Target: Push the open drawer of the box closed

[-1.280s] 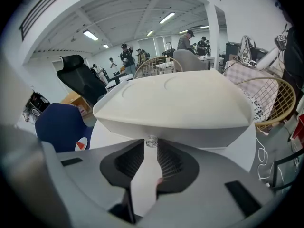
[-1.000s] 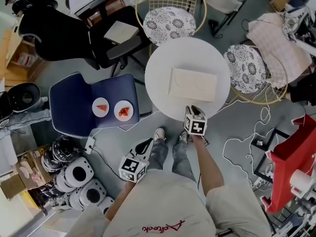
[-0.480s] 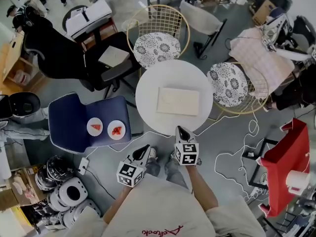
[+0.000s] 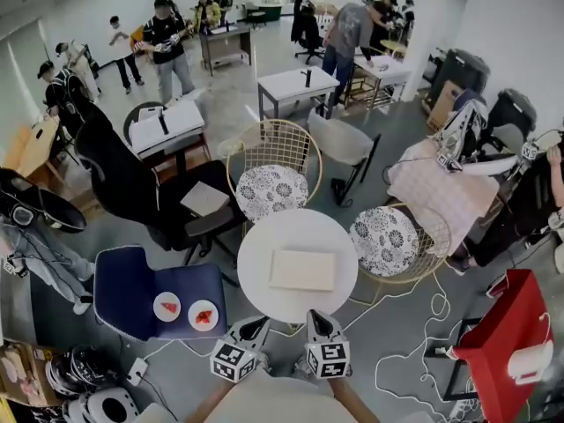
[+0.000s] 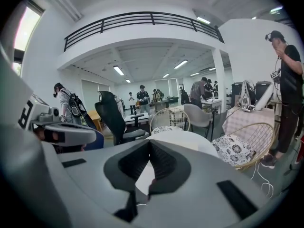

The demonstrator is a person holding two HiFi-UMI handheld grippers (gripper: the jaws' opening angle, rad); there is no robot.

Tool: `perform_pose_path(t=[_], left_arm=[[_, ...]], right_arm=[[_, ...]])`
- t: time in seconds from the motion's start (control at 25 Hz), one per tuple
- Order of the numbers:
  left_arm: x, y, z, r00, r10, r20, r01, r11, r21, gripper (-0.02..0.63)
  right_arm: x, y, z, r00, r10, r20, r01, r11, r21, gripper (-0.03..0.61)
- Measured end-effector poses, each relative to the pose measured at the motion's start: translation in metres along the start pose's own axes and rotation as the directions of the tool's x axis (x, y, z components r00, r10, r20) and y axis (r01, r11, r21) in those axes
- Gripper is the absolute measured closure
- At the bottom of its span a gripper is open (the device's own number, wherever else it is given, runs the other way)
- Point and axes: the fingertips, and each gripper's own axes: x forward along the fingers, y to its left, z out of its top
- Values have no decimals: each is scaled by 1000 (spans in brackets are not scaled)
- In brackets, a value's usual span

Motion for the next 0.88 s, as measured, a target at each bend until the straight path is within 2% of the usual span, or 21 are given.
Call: perform_pose_path(t=[0.16, 0.36, 0.52, 0.88], left_arm=[[-9, -18, 2, 1000, -12, 0, 12, 1000, 9, 601], [-9, -21, 19, 999, -11, 39, 10, 1000, 28, 601], [-11, -20, 29, 998, -11, 58, 9, 999, 51, 601], [-7, -30, 26, 998, -9, 62, 6, 999, 42, 601]], right_arm=[[-33, 7, 5, 1000, -3, 30, 3, 1000, -16, 563], [-52, 13, 23, 996, 23, 91, -16, 997, -76, 563], [-66, 11, 27, 994, 31, 105, -20, 994, -106, 563], [-86, 3, 27, 991, 12, 131, -1, 996, -86, 563]])
